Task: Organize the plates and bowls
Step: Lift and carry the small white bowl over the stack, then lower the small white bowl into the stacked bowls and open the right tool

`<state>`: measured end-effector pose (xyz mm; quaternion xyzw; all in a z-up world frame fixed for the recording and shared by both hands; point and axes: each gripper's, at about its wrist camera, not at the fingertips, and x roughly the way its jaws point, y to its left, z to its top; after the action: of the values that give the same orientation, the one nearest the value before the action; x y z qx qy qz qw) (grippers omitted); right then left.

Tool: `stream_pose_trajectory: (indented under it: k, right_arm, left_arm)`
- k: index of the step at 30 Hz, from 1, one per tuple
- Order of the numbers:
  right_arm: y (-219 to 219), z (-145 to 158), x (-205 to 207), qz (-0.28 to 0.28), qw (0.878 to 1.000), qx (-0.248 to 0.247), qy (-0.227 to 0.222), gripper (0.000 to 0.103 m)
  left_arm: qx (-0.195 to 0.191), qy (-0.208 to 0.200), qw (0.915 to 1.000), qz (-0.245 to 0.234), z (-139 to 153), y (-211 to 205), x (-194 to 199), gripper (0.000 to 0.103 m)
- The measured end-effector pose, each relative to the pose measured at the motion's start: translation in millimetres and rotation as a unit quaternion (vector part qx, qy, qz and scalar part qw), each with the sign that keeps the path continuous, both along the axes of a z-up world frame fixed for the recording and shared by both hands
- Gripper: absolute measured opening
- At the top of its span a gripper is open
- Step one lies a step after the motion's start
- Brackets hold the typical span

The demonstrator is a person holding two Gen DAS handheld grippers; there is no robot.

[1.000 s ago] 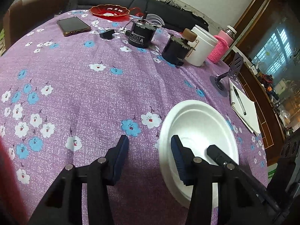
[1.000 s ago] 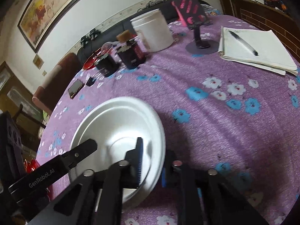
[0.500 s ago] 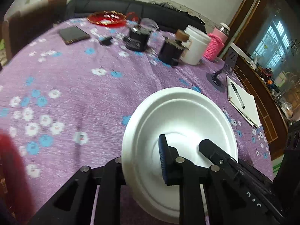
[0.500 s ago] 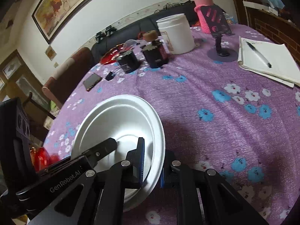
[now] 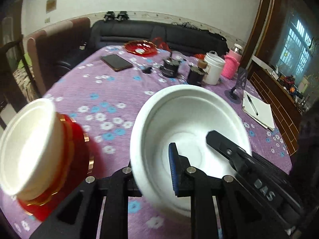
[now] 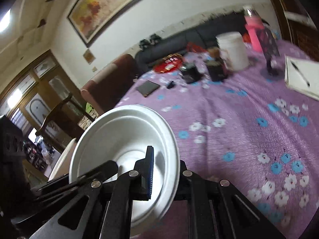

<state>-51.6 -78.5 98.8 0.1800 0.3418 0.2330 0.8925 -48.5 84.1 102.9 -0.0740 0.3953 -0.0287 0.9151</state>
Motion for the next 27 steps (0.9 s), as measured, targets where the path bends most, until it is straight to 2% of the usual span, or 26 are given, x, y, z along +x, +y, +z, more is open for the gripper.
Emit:
stream_pose_trajectory:
  k: [7, 11, 14, 18, 20, 27]
  right_arm:
    - [42, 42, -30, 0.026, 0.999, -0.016, -0.025, 0.014]
    - [85, 64, -35, 0.064, 0.997, -0.02, -0.031, 0.014]
    - [126, 72, -41, 0.09, 0.994, -0.04, -0.044, 0.014]
    - [185, 72, -38, 0.129, 0.989, -0.065, -0.04, 0.014]
    - [204, 69, -35, 0.14, 0.987, -0.072, -0.036, 0.014]
    - [251, 51, -11, 0.153, 0.981, -0.119, -0.019, 0.014]
  left_arm:
    - [-0.022, -0.035, 0.999, 0.016, 28, 43, -38, 0.019]
    - [-0.033, -0.059, 0.9963, 0.053, 44, 88, -59, 0.019]
    - [-0.033, -0.07, 0.9929, 0.09, 52, 123, -70, 0.019]
    - [-0.028, -0.075, 0.9872, 0.138, 54, 164, -73, 0.019]
    - [-0.037, -0.069, 0.9845, 0.157, 51, 187, -71, 0.019]
    - [-0.032, -0.04, 0.9823, 0.18, 29, 221, -53, 0.019]
